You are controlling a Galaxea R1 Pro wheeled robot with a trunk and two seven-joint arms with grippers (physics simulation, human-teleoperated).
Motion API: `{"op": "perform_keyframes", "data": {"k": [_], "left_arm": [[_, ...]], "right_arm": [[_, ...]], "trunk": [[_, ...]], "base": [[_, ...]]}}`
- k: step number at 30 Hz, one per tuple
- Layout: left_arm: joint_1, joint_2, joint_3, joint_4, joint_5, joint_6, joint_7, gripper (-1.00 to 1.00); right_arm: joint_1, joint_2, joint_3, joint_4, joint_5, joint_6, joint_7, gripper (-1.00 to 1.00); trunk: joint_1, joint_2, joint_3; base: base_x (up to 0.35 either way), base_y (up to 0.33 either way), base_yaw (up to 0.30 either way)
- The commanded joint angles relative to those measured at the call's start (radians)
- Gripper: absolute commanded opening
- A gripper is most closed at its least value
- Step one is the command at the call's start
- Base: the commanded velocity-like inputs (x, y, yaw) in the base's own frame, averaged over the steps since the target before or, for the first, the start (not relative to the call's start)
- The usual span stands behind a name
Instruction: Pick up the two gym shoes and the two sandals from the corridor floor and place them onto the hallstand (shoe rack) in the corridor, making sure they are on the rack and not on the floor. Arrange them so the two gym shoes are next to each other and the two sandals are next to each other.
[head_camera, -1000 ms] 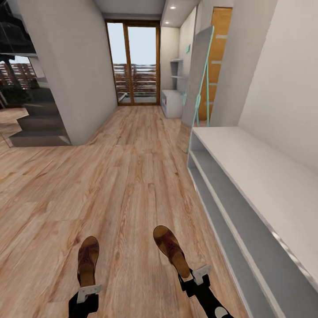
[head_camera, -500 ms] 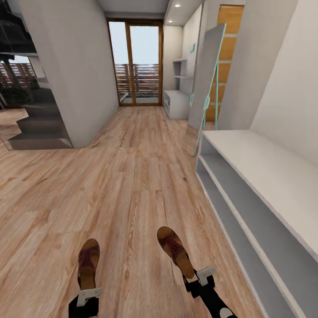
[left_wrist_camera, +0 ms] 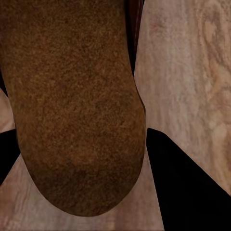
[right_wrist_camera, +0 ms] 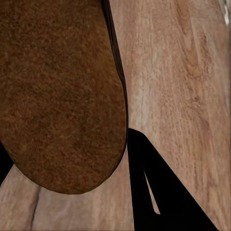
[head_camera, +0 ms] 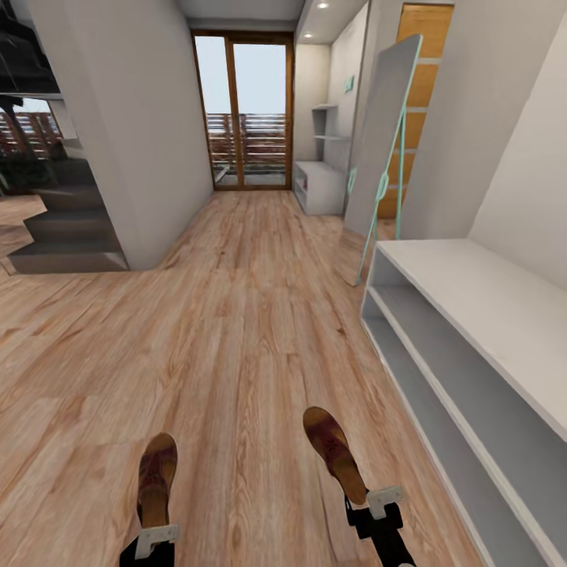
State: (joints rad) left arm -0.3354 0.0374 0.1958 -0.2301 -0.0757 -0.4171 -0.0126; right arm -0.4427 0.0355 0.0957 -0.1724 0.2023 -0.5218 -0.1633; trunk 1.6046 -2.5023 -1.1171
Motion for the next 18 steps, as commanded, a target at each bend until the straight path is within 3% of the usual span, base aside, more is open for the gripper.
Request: {"op": "perform_keyframes", "data": {"k": [1,15,18], "left_arm": [[-0.001,0.0,0.007,0.001,-0.01,-0.003,0.0,-1.0],[0.002,0.002,0.007,0.008,-0.011,-0.003,0.0,-1.0],[0.002,-0.002,0.007,0.012,-0.012,-0.003,0.0,-1.0]], "right_arm": [[-0.001,0.002,0.009,0.002,0.002,-0.001,-0.015,-1.0],[-0.001,0.002,0.006,0.009,-0.005,0.001,-0.03,-1.0],[-0.001,-0.006,0.004,0.052,-0.008,0.001,-0.03,-1.0]], "trunk": [[0.0,0.0,-0.001],[0.0,0.0,-0.001],[0.0,0.0,-0.001]], "base": [[0.32,0.138,0.0],[0.32,0.138,0.0],[0.32,0.138,0.0]]}}
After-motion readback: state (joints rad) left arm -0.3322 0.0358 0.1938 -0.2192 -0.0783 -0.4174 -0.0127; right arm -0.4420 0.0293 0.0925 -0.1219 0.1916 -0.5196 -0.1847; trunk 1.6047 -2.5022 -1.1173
